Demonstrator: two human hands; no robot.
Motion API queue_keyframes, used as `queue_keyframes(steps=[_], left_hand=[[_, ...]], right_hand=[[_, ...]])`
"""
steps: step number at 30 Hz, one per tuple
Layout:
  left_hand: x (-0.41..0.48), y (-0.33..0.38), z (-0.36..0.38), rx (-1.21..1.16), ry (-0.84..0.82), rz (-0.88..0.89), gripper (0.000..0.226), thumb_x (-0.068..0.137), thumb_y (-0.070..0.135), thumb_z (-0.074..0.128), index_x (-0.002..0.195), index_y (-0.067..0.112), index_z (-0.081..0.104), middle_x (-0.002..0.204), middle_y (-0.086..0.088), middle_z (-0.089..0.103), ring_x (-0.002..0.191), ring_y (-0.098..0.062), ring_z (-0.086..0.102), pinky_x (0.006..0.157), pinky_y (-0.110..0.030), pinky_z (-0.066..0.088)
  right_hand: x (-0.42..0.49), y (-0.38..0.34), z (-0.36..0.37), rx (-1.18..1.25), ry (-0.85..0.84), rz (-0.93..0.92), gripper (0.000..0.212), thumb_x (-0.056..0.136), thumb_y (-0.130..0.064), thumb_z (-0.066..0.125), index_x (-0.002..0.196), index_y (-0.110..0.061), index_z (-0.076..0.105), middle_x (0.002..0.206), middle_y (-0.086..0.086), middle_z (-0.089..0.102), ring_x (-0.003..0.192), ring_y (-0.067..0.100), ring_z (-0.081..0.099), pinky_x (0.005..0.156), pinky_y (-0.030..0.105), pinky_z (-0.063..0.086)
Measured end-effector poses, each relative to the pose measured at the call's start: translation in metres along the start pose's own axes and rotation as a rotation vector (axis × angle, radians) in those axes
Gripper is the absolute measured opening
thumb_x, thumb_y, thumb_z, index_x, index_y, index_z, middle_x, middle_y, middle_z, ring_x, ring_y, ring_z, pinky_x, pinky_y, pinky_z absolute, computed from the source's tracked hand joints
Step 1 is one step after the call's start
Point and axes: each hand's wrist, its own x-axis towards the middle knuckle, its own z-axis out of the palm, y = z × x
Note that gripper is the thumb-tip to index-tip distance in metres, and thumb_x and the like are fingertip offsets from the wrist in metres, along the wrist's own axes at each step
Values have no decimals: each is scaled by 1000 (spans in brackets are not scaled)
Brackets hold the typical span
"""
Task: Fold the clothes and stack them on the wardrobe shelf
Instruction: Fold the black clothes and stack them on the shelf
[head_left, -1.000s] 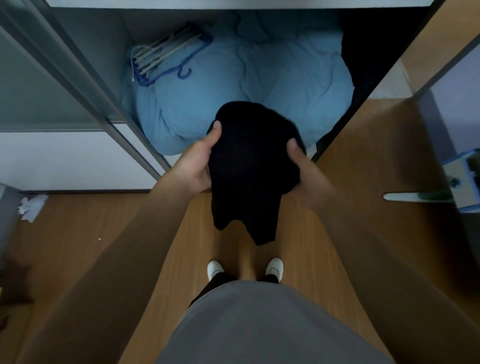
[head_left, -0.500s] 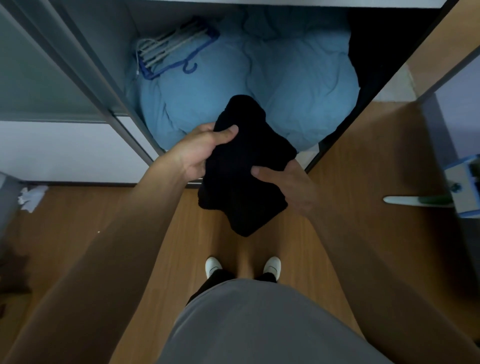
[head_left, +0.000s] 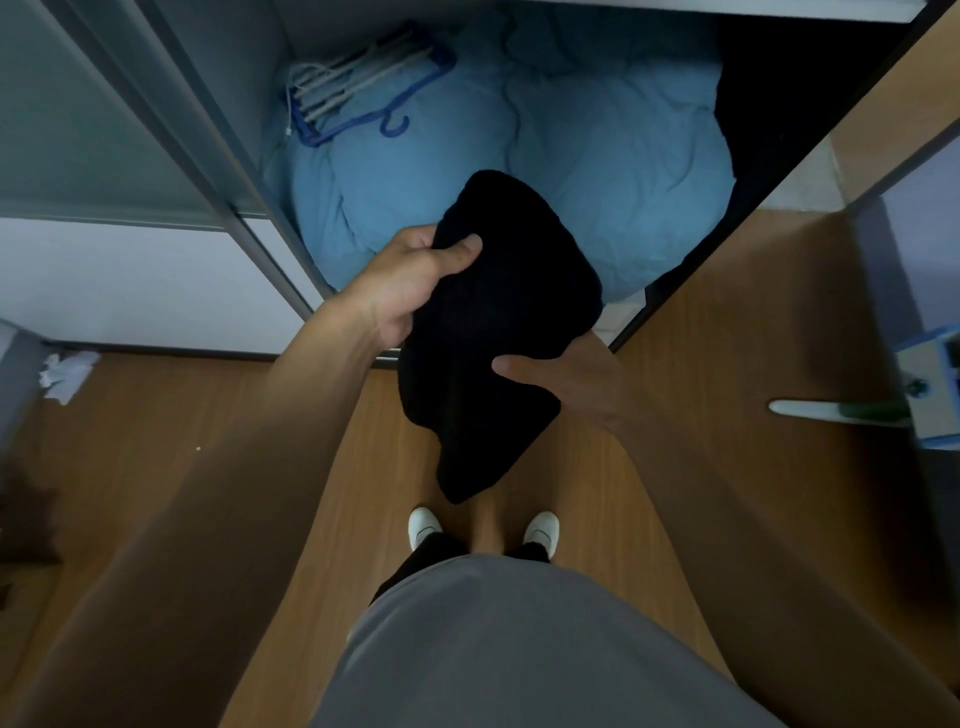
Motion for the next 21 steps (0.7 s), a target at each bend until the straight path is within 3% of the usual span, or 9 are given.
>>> queue_keyframes(steps=[4,7,10,12,14,18,21], left_hand=[[2,-3,-7,-119,76,-47,27,98,31,61,109,8,71,103,-9,77,96,-22,74,72,-28,59],[-1,-17,-22,-202,-120,-97,43,89,54,64,113,21,76,121,-4,71,115,-21,67,90,-31,57],[-9,-46,-28,-220,-359,-175,55,75,58,74,119,25,72,128,-1,67,122,-19,62,94,-29,54],[-7,-64,-24,-127,-332,-151,49,79,44,77,119,18,67,116,-2,72,110,-18,67,88,-29,53],[-4,-68,-14,-46,-183,-95,27,87,30,71,109,14,71,101,-3,75,95,-17,71,80,-28,54],[3,-59,5,-121,-47,-50,26,93,26,68,112,9,72,109,-11,75,101,-25,72,80,-28,57],[6,-48,14,-168,-5,-59,22,92,28,69,105,11,75,107,-11,75,101,-26,72,78,-29,58]], right_hand=[[-5,0,0,102,39,-37,76,80,-30,82,145,-21,43,135,-1,59,124,15,57,109,41,46],[-11,-11,-4,469,47,-71,48,88,-13,73,133,-16,56,125,5,68,116,20,65,102,40,52],[-12,-26,-12,672,79,-30,28,92,-8,67,119,-6,65,118,12,71,111,26,68,94,38,56],[-9,-36,-22,654,118,66,30,92,-9,66,120,0,65,115,15,73,107,27,70,89,36,58],[-7,-40,-33,672,115,131,34,94,-14,64,125,-1,64,115,13,73,105,25,71,85,33,59],[-10,-24,-54,881,49,-12,50,99,-36,55,141,-9,52,138,10,60,128,24,58,106,37,48],[-15,-4,-45,646,-33,11,48,98,-29,56,141,-10,50,140,12,58,130,27,55,111,40,43]])
